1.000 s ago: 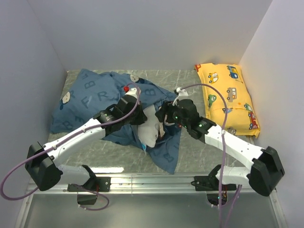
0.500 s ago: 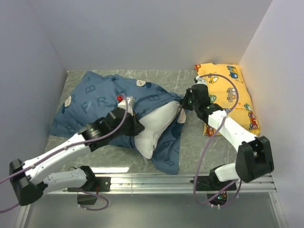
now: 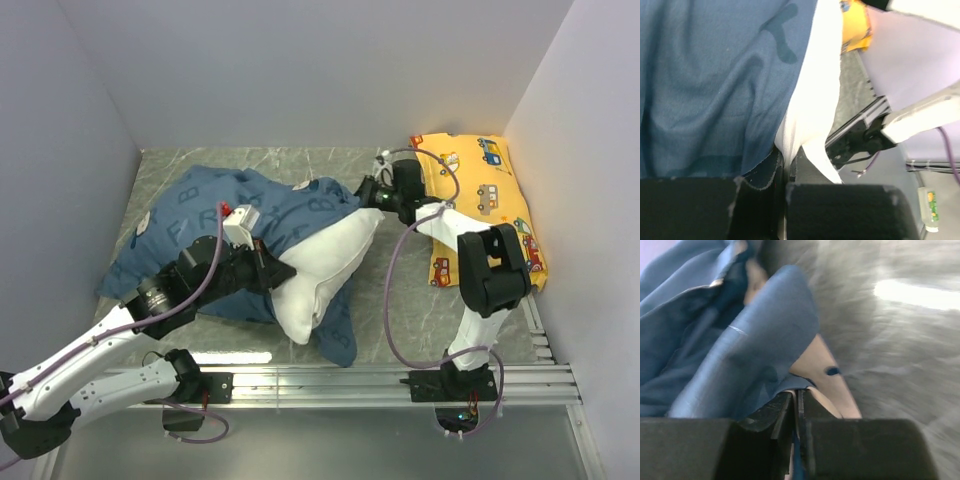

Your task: Remove the pillowcase from the pillow

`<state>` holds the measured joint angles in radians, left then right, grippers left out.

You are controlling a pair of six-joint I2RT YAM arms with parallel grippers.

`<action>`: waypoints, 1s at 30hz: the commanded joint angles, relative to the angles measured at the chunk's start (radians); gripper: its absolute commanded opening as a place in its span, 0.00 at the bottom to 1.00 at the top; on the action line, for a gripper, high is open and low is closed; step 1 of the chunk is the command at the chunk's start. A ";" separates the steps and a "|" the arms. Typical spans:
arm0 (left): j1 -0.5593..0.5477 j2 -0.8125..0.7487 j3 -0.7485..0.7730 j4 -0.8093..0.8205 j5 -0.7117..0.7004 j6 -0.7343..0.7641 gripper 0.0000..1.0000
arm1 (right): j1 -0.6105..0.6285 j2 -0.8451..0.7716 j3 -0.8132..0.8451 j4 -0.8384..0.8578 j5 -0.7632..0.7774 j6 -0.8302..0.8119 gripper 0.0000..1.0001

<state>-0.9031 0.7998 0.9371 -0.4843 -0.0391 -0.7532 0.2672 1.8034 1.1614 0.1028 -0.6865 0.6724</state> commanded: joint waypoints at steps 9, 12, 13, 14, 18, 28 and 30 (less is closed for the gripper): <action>-0.011 0.015 0.133 0.536 -0.190 -0.020 0.00 | 0.070 -0.151 0.000 0.077 -0.108 0.030 0.52; -0.011 0.067 0.187 0.460 -0.321 -0.026 0.00 | 0.015 -0.231 -0.058 0.035 -0.024 0.042 0.54; -0.011 0.075 0.187 0.455 -0.338 -0.026 0.00 | 0.004 -0.251 -0.066 0.023 -0.013 0.049 0.55; -0.010 0.078 0.181 0.472 -0.350 -0.031 0.00 | -0.005 -0.268 -0.072 0.014 0.008 0.055 0.58; 0.000 0.069 0.115 0.532 -0.396 -0.054 0.00 | -0.071 -0.346 -0.092 -0.018 0.013 0.085 0.67; 0.092 0.122 0.060 0.556 -0.289 -0.120 0.00 | -0.148 -0.498 -0.115 -0.083 0.051 0.092 0.74; 0.096 0.153 0.049 0.570 -0.265 -0.126 0.01 | -0.143 -0.541 -0.137 -0.084 0.042 0.090 0.74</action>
<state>-0.8165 0.9215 0.9798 -0.0559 -0.3431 -0.8505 0.1154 1.3426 1.0462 0.0265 -0.6479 0.7631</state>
